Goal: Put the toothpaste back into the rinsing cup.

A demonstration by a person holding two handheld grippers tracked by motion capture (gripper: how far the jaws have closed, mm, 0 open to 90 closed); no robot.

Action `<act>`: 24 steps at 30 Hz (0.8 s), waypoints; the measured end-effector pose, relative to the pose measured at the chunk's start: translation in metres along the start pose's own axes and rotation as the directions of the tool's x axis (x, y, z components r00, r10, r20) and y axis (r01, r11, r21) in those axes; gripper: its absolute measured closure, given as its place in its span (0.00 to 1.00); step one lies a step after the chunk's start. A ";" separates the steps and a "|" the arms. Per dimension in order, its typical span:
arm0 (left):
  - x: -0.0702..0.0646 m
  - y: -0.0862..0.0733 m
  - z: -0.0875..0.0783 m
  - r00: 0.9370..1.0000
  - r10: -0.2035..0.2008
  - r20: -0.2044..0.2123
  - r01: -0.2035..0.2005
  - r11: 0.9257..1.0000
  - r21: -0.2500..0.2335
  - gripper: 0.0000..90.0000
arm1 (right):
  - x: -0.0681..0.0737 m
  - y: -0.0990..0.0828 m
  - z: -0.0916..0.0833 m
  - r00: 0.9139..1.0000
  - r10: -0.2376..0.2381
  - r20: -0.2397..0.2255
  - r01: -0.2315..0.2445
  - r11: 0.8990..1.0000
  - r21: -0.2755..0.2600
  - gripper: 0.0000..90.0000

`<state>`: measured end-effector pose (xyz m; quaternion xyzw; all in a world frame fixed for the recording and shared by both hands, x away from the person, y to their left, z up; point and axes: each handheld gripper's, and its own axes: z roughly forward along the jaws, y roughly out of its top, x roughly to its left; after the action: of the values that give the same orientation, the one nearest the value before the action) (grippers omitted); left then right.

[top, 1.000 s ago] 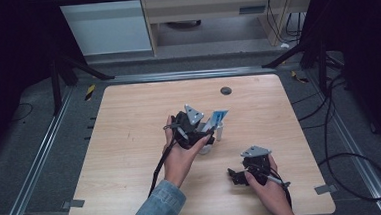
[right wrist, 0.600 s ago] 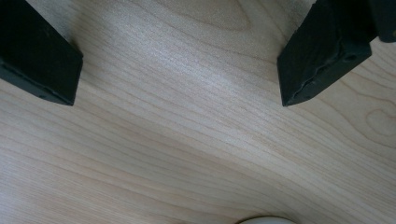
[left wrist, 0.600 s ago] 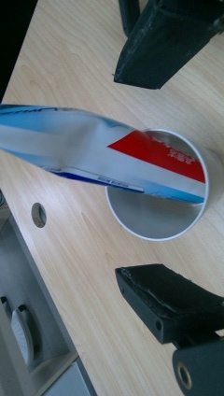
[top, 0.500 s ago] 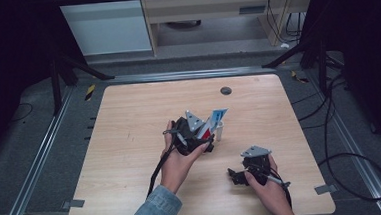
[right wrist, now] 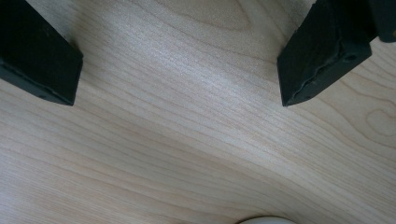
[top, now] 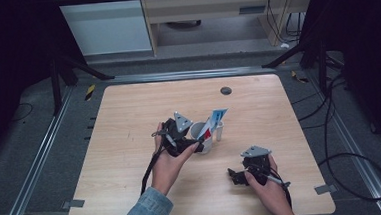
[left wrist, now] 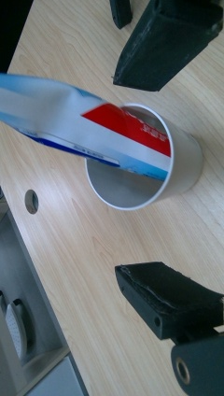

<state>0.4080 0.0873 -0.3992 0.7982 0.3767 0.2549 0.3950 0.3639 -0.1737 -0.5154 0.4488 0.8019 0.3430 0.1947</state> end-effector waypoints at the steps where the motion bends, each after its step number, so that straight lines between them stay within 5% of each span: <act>1: 0.002 -0.001 -0.001 1.000 -0.003 -0.005 0.003 1.000 0.003 0.09 | 0.000 0.000 0.000 1.000 0.000 0.000 0.000 1.000 0.000 0.00; 8: 0.014 -0.011 -0.003 1.000 -0.016 -0.027 0.017 1.000 0.018 0.09 | 0.000 0.000 0.000 1.000 0.000 0.000 0.000 1.000 0.000 0.00; 15: 0.025 -0.026 -0.001 0.998 0.017 -0.063 -0.013 0.998 0.069 0.09 | 0.000 0.000 0.000 1.000 0.000 0.000 0.000 1.000 0.000 0.00; 24: 0.045 -0.058 0.010 0.997 -0.018 -0.076 0.027 0.992 0.123 0.09 | 0.000 0.000 0.000 1.000 0.001 0.000 -0.001 1.000 0.000 0.00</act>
<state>0.4186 0.1426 -0.4474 0.8069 0.4151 0.2562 0.3331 0.3639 -0.1736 -0.5155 0.4490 0.8017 0.3432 0.1944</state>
